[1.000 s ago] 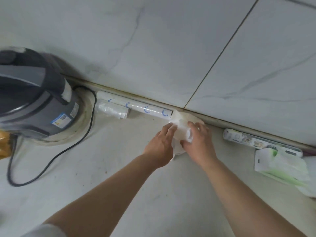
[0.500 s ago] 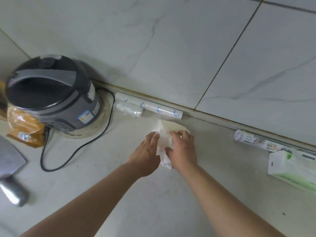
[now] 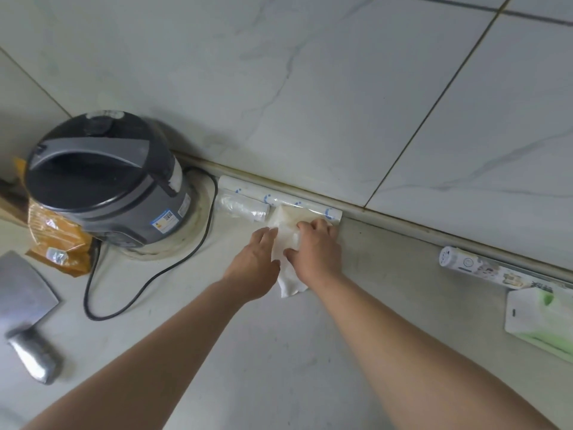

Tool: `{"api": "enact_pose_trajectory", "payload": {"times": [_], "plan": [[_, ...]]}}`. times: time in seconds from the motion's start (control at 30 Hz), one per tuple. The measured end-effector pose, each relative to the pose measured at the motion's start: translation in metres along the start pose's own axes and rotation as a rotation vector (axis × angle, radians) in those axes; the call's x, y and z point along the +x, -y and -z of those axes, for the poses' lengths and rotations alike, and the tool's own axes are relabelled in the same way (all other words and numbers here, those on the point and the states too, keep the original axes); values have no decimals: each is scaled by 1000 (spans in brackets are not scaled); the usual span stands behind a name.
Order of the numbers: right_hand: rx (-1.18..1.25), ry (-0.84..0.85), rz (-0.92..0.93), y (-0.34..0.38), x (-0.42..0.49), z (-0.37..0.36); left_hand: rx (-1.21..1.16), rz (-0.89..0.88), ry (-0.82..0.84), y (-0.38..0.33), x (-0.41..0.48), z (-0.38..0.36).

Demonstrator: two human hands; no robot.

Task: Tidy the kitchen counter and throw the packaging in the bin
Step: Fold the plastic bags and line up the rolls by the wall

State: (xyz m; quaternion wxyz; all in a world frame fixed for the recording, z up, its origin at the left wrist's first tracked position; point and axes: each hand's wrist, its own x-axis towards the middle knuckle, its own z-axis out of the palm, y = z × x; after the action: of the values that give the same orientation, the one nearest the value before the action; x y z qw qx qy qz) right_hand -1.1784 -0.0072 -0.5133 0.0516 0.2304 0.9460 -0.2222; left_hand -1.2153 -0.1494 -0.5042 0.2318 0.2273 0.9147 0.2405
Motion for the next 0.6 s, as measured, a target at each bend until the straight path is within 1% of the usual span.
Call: {"api": "enact_pose_trajectory", "payload": {"times": [0.23,0.33,0.53,0.6], "plan": [[158,12,0,3,0,1,-70,10,-71,12,-3,-2],[150,9,-25,3,-5,6,-90,-2,-104,16,-6,0],[227,-123,-19,-3,-45,20,-97,-28,-182,6,-33,0],[244,-162,-23,-9,-73,25,-119,-2,-215,1,-52,-4]]}}
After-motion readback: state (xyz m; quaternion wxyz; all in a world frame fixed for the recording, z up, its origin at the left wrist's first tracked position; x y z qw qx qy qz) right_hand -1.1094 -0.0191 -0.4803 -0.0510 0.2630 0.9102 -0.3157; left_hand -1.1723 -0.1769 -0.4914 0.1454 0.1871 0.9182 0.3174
